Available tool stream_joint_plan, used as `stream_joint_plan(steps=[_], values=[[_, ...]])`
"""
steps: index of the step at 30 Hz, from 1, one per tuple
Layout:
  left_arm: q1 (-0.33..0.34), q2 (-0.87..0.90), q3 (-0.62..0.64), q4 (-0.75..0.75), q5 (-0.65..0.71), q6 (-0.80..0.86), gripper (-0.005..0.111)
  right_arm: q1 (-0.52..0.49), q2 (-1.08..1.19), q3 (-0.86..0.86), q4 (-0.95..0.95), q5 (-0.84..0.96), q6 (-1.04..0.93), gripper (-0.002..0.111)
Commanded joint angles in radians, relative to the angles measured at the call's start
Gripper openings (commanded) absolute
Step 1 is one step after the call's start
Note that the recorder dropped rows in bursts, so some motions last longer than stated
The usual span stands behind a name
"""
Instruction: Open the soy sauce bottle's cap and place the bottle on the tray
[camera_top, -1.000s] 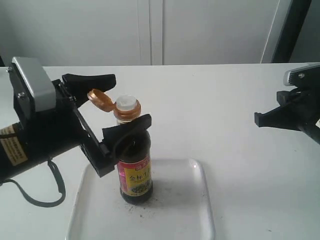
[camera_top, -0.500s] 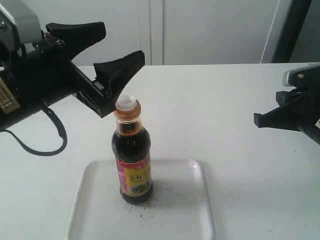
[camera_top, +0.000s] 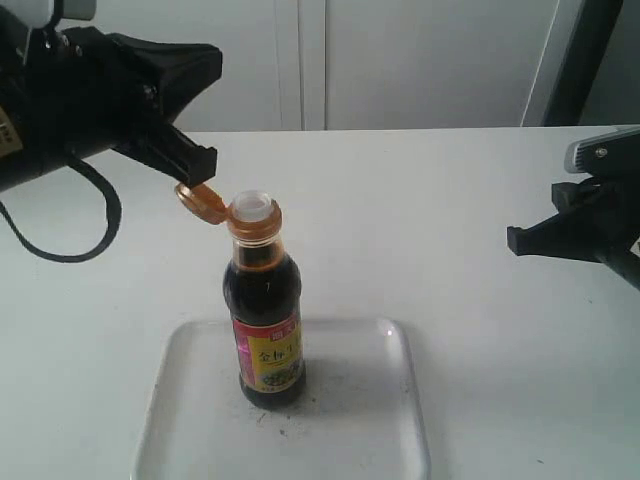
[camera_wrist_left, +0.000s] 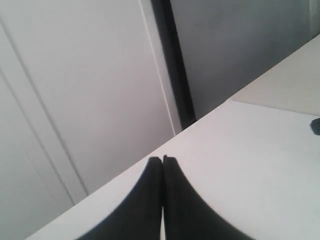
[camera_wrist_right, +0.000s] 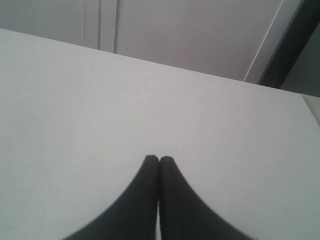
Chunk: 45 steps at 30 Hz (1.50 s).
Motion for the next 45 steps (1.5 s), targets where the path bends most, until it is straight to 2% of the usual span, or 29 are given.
stream_joint_plan(steps=[1, 11, 18, 25, 28, 36, 45], values=[[0.040, -0.012, -0.049, -0.030, 0.176, 0.014, 0.000, 0.003, 0.005, 0.008, -0.001, -0.007, 0.007, 0.000], [0.175, -0.012, -0.156, -0.030, 0.586, 0.018, 0.000, 0.003, 0.005, 0.008, -0.001, -0.007, 0.007, 0.000], [0.277, -0.012, -0.190, -0.044, 0.792, 0.019, 0.000, 0.003, 0.005, 0.008, -0.008, -0.007, 0.024, 0.000], [0.331, -0.008, -0.194, -0.066, 1.000, 0.061, 0.000, 0.003, 0.005, 0.003, -0.123, 0.016, 0.110, 0.000], [0.337, 0.002, -0.201, -0.112, 1.102, 0.123, 0.000, 0.003, 0.005, -0.028, -0.131, 0.126, 0.131, 0.000], [0.337, 0.054, -0.257, -0.353, 1.415, 0.345, 0.000, 0.004, 0.005, -0.172, -0.128, 0.583, 0.131, 0.000], [0.337, 0.108, -0.258, -0.524, 1.526, 0.456, 0.000, 0.110, 0.002, -0.266, -0.111, 0.951, 0.129, 0.000]])
